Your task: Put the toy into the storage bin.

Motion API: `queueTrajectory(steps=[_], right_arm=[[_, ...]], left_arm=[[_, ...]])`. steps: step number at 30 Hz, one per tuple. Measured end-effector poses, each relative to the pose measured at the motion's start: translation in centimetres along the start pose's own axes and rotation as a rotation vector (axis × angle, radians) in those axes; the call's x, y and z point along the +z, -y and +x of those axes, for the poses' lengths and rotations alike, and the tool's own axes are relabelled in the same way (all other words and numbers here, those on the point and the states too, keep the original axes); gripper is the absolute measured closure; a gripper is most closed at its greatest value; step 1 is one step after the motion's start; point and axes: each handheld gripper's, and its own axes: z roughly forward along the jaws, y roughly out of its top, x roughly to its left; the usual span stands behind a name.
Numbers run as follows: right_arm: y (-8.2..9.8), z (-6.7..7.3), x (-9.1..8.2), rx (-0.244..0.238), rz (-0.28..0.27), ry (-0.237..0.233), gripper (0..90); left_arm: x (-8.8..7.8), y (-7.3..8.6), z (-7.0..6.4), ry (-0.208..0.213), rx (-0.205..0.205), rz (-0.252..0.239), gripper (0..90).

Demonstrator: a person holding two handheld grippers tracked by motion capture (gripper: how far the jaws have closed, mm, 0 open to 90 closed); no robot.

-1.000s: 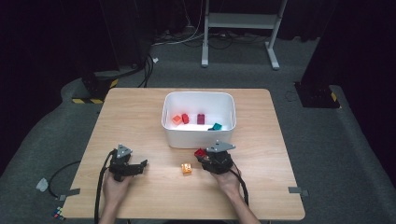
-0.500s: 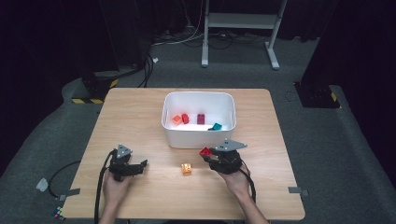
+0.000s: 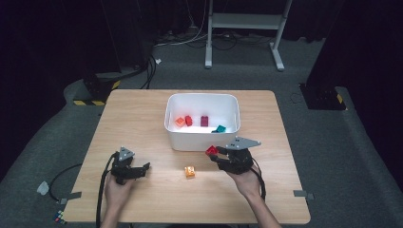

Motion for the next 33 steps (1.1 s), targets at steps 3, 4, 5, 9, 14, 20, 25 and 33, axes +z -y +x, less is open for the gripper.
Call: queueTrajectory(steps=[3,4,5,9,14,20,25,33], right_arm=[[-1.2,0.0,-0.9,0.009,-0.025,-0.02,59.1],[-1.4,0.0,-1.0,0.007,-0.026,-0.023,59.1],[-1.7,0.0,-1.2,0.004,-0.03,-0.027,59.1],[-2.7,-0.4,-1.4,0.004,-0.056,-0.024,59.1],[-4.6,-0.7,-1.8,-0.008,-0.067,-0.005,59.1],[-6.3,-1.5,-1.9,0.016,-0.076,0.005,59.1],[-7.3,-2.3,-1.8,0.043,-0.092,0.012,59.1],[-8.7,-3.3,-1.3,0.054,-0.08,0.042,59.1]], left_arm=[[0.0,0.0,0.0,0.0,0.0,0.0,16.2],[0.0,0.0,0.0,0.0,0.0,0.0,16.2],[0.0,0.0,0.0,0.0,0.0,0.0,16.2],[0.0,0.0,0.0,0.0,0.004,0.003,16.2],[0.0,0.0,0.0,-0.001,0.004,0.002,16.1],[0.0,0.0,0.0,-0.001,0.004,0.002,16.1],[0.0,0.0,0.0,0.0,0.001,0.0,16.1],[0.0,0.0,0.0,-0.001,0.007,0.004,16.1]])
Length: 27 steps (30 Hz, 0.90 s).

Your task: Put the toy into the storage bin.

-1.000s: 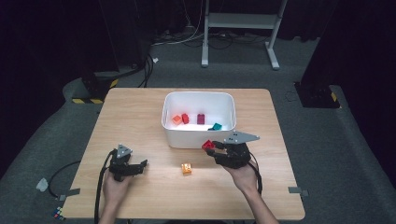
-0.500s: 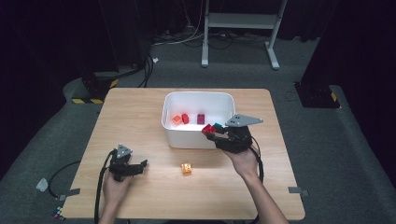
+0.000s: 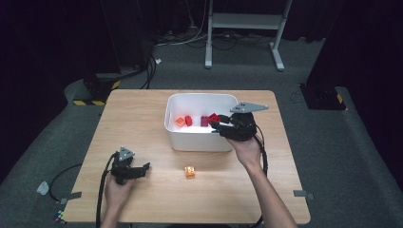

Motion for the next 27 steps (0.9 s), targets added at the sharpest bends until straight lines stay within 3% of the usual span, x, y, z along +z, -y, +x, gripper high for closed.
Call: queueTrajectory(steps=[15,27], right_arm=[[-1.3,-1.8,2.6,0.025,0.053,0.045,59.1],[-2.4,-2.6,5.9,0.03,0.117,0.088,58.7]], left_arm=[[0.0,0.0,0.0,0.001,-0.005,-0.004,16.0],[0.0,0.0,0.0,0.001,-0.004,-0.004,16.1]])
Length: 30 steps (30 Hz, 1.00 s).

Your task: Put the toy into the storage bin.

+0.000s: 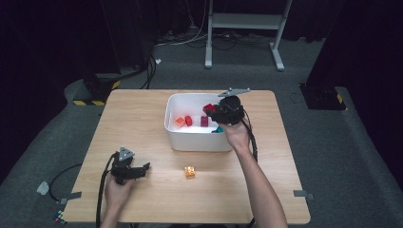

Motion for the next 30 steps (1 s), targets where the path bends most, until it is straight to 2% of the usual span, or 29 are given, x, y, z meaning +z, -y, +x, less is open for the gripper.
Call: queueTrajectory(steps=[4,7,11,18,23,30], right_arm=[[0.2,-0.3,1.0,-0.004,0.04,0.026,55.5],[0.3,-0.4,1.0,0.01,0.036,0.031,49.1],[0.4,-0.4,0.6,0.007,0.03,0.037,45.8],[1.9,0.9,-1.6,0.003,-0.028,-0.009,44.7],[3.5,2.0,-3.6,0.0,-0.09,-0.042,43.8],[6.5,4.3,-5.1,-0.028,-0.1,-0.094,42.7]], left_arm=[[0.0,0.0,0.0,0.0,0.0,0.0,16.1],[0.0,0.0,0.0,0.0,0.0,0.0,16.1],[0.0,0.0,0.0,0.0,0.0,0.0,16.1],[0.0,0.0,0.0,0.0,0.0,0.0,16.0],[0.0,0.0,0.0,-0.001,0.002,0.001,16.0],[0.0,0.0,0.0,-0.001,0.001,0.001,16.0]])
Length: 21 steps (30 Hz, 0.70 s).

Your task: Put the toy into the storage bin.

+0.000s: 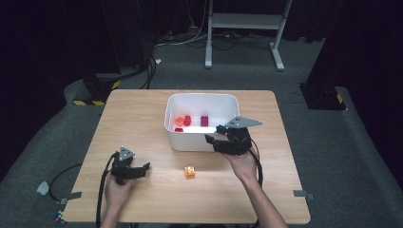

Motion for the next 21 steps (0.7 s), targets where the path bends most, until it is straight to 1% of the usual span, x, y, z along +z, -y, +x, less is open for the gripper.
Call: queueTrajectory(steps=[2,4,5,7,9,10,14,15,16,18,21], right_arm=[[1.1,0.6,-0.1,0.001,-0.004,-0.017,42.1],[2.3,1.3,0.2,-0.002,0.005,-0.03,40.8],[3.1,1.7,0.5,-0.006,0.02,-0.028,39.1],[4.3,2.3,1.1,-0.007,0.032,-0.026,38.1],[5.6,2.8,1.8,0.001,0.047,-0.033,35.4],[6.3,3.2,2.3,-0.004,0.053,-0.029,34.7],[8.1,4.3,3.8,-0.023,0.074,-0.034,33.8],[8.5,4.5,4.3,-0.016,0.087,-0.043,33.6],[9.0,4.8,5.0,-0.021,0.104,-0.054,33.3],[9.7,5.3,6.1,-0.042,0.131,-0.055,33.1],[10.4,5.8,7.5,-0.058,0.158,-0.062,32.9]], left_arm=[[0.0,0.0,0.0,0.0,0.0,0.0,16.0],[0.0,0.0,0.0,-0.001,0.0,0.001,16.0],[0.0,0.0,0.0,-0.001,-0.001,0.001,16.0],[0.0,0.0,0.0,-0.001,-0.001,0.001,16.0],[0.0,0.0,0.0,-0.001,-0.001,0.0,16.0],[0.0,0.0,0.0,-0.001,-0.001,0.0,16.0],[0.0,0.0,0.0,-0.001,-0.001,0.0,16.0],[0.0,0.0,0.0,-0.001,-0.001,0.001,16.0],[0.0,0.0,0.0,-0.001,-0.001,0.0,16.0],[0.0,0.0,0.0,-0.001,-0.001,0.0,16.0],[0.0,0.0,0.0,-0.001,-0.001,0.0,16.0]])
